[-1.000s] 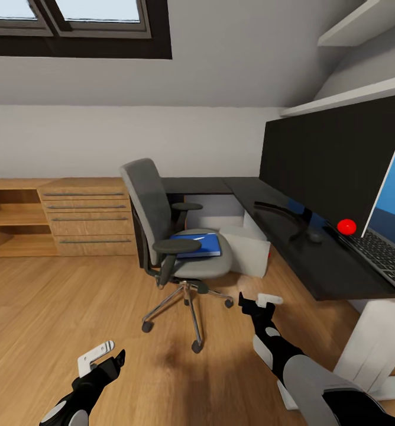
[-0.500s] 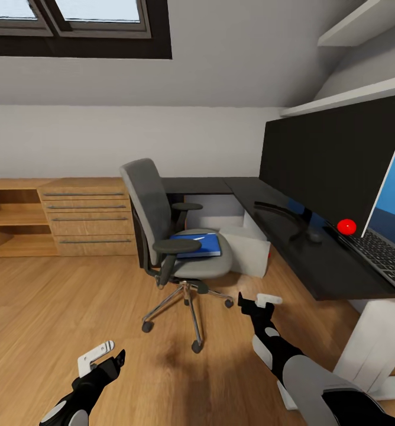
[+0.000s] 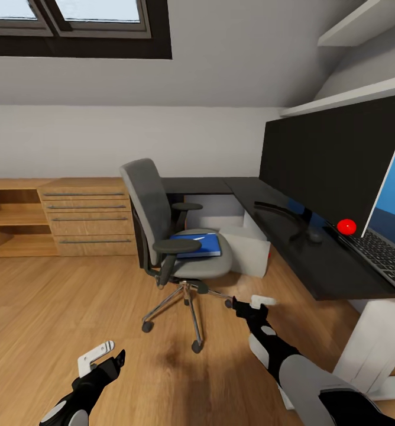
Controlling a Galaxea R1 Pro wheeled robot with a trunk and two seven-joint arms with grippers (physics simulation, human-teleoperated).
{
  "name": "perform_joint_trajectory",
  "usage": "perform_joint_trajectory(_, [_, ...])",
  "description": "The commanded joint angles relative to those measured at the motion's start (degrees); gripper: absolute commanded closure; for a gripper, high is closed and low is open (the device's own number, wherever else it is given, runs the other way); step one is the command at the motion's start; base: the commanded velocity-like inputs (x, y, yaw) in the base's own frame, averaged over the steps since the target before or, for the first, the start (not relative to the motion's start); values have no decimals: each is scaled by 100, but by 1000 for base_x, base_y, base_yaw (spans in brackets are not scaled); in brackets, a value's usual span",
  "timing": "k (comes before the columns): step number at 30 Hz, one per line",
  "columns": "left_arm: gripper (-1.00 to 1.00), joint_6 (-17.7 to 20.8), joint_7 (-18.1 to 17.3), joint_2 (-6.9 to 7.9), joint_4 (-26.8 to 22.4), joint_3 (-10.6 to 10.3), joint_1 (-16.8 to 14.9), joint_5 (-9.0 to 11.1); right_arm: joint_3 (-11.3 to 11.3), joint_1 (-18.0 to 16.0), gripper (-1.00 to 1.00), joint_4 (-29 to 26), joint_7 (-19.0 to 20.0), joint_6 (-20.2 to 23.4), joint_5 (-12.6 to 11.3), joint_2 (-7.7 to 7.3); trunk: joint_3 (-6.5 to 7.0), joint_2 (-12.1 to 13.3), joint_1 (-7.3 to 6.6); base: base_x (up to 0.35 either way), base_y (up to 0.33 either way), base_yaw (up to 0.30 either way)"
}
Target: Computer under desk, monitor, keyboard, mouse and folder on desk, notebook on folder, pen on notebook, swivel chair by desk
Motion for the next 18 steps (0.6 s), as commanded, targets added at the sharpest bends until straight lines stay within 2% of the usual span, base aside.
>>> perform_joint_trajectory(1, [-100, 16, 39, 2, -11, -3, 0, 60, 2, -5, -100, -22, 20, 52, -94, 8, -5, -2, -1, 0, 0, 0])
perform_joint_trajectory(3, [-100, 17, 39, 2, -11, -6, 3, 59, -29, -10, -100, -118, 76, 191, -238, 17, -5, -2, -1, 0, 0, 0])
perform_joint_trajectory(4, [-100, 17, 39, 2, -11, -9, 5, 59, -64, -13, -100, -267, 124, 348, -447, 17, -5, -2, -1, 0, 0, 0])
perform_joint_trajectory(8, [-100, 17, 39, 2, -11, -11, 6, 59, -113, -16, -100, -676, 182, 780, -1041, 5, -5, -2, -1, 0, 0, 0])
perform_joint_trajectory(9, [-100, 17, 39, 2, -11, -9, 6, 59, -125, -17, -100, -889, 200, 1034, -1390, 2, -5, -2, -1, 0, 0, 0])
perform_joint_trajectory(12, [-100, 17, 39, 2, -11, -6, 3, 59, -136, -20, -100, -1143, 215, 1347, -1890, 0, -5, -2, -1, 0, 0, 0])
perform_joint_trajectory(13, [-100, 17, 39, 2, -11, -3, 2, 59, -140, -19, -100, -1243, 220, 1474, -2164, -1, -5, -2, -1, 0, 0, 0])
perform_joint_trajectory(18, [-100, 21, 37, 3, -11, 1, 1, 58, -158, -19, -100, -1363, 233, 1644, -2661, -3, -5, -2, -1, 0, 0, 0])
